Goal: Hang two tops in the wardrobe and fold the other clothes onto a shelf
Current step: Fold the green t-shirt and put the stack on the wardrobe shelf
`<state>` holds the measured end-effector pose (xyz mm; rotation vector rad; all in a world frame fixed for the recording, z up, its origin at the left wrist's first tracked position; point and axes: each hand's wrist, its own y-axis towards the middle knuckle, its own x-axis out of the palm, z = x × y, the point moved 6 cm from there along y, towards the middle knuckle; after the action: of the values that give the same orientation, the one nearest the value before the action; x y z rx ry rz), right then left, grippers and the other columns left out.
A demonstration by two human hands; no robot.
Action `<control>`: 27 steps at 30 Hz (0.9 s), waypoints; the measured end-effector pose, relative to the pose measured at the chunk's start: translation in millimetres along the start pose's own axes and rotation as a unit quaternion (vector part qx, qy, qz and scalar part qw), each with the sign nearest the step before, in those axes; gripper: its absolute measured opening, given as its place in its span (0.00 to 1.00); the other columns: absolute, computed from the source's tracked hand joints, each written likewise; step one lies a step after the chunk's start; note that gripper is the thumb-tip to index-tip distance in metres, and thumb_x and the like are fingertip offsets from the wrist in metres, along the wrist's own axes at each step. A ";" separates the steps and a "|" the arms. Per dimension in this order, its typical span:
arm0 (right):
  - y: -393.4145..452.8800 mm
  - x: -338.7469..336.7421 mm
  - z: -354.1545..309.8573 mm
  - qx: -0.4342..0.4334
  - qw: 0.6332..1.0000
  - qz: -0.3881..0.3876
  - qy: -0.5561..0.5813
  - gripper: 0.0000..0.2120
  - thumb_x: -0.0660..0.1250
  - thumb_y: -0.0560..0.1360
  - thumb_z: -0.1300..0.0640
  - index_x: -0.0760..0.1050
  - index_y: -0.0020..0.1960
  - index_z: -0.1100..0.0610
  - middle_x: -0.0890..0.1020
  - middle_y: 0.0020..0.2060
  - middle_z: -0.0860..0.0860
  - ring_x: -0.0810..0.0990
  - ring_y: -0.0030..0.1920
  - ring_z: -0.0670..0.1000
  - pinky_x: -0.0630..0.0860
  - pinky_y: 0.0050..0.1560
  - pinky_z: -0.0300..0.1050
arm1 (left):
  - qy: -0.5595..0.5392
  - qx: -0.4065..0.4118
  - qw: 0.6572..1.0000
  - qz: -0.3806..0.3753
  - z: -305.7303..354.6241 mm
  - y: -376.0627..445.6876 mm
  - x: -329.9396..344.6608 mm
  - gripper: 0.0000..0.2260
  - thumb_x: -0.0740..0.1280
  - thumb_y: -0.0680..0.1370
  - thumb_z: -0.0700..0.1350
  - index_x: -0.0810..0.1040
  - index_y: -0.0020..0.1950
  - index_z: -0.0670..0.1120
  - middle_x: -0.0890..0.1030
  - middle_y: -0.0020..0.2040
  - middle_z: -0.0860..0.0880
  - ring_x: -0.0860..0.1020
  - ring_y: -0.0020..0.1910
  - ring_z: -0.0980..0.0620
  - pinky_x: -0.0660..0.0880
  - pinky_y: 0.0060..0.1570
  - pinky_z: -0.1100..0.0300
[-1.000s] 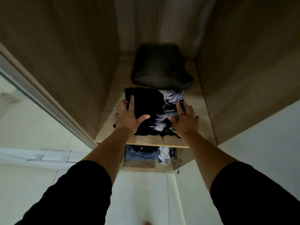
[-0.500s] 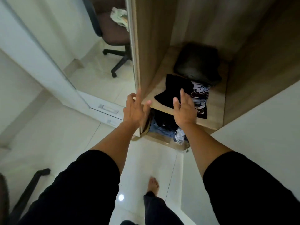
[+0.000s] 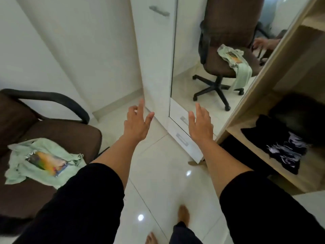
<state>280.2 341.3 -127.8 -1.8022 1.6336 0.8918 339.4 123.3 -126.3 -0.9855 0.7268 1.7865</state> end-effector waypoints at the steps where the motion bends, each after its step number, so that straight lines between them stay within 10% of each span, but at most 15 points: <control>1: 0.9 9.9 -19.4 -0.019 1.000 -0.010 -0.002 0.25 0.47 0.82 0.45 0.51 0.77 0.49 0.57 0.75 0.53 0.57 0.74 0.54 0.59 0.70 0.55 | 0.004 -0.020 1.000 0.011 -18.8 -1.5 -13.4 0.29 0.50 0.80 0.60 0.45 0.78 0.52 0.60 0.71 0.42 0.65 0.67 0.44 0.66 0.62 0.45; 27: 15.0 299.4 -362.4 -0.428 0.851 -0.300 -0.054 0.25 0.49 0.82 0.46 0.52 0.77 0.51 0.63 0.72 0.56 0.63 0.71 0.56 0.64 0.68 0.56 | 0.022 -0.459 0.861 0.216 -324.4 -94.4 -178.7 0.29 0.49 0.80 0.61 0.44 0.78 0.55 0.59 0.71 0.45 0.63 0.69 0.44 0.63 0.65 0.42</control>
<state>319.7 -127.4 -129.6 -2.5472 0.4773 1.4859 568.7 -182.2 -139.8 -1.5593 0.0556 2.5992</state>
